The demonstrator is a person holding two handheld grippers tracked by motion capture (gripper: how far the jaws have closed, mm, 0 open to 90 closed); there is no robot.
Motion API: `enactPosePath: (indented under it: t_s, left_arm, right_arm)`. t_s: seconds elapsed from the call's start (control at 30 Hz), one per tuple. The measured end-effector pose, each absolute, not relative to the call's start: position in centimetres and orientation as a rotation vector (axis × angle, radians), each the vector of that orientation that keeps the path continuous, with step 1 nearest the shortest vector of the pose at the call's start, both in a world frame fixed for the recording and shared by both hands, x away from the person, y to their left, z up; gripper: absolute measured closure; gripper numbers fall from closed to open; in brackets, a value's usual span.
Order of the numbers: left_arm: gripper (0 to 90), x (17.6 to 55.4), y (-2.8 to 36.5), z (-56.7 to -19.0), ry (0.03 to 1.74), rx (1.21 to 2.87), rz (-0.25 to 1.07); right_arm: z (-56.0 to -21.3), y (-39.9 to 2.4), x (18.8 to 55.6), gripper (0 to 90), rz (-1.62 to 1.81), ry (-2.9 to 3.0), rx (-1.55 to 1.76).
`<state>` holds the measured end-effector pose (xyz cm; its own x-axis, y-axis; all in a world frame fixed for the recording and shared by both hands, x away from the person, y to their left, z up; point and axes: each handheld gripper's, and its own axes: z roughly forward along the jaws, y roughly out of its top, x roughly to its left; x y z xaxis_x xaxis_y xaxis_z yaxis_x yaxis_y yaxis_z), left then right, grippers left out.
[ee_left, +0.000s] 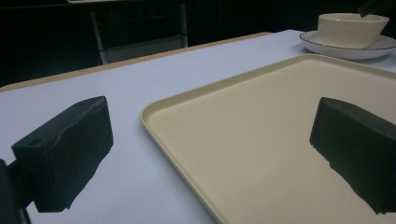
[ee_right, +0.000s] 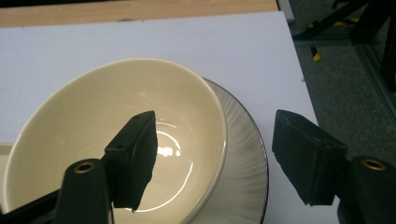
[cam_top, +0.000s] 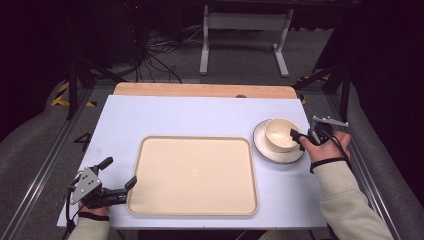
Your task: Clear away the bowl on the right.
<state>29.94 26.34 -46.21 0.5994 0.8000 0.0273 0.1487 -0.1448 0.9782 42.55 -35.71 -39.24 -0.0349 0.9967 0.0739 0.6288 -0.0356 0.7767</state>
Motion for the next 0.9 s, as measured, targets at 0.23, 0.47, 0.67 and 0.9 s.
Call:
enactPosePath:
  t_s: [0.23, 0.47, 0.67, 0.9]
  left_arm:
    - [0.2, 29.9, 26.3, -46.2, 0.804, 1.645, 0.686]
    - [0.2, 29.9, 26.4, -46.2, 0.801, 1.647, 0.686]
    - [0.2, 29.9, 26.3, -46.2, 0.800, 1.649, 0.688]
    - [0.2, 29.9, 26.3, -46.2, 0.798, 1.648, 0.688]
  right_arm:
    - [-39.4, -35.7, 43.4, 35.4, 0.856, 1.743, 1.788]
    - [-39.5, -35.7, 44.4, 44.9, 0.819, 1.784, 1.870]
    - [-39.6, -35.9, 45.4, 59.1, 0.757, 1.817, 1.924]
    - [-39.5, -36.1, 46.7, 74.7, 0.684, 1.873, 1.987]
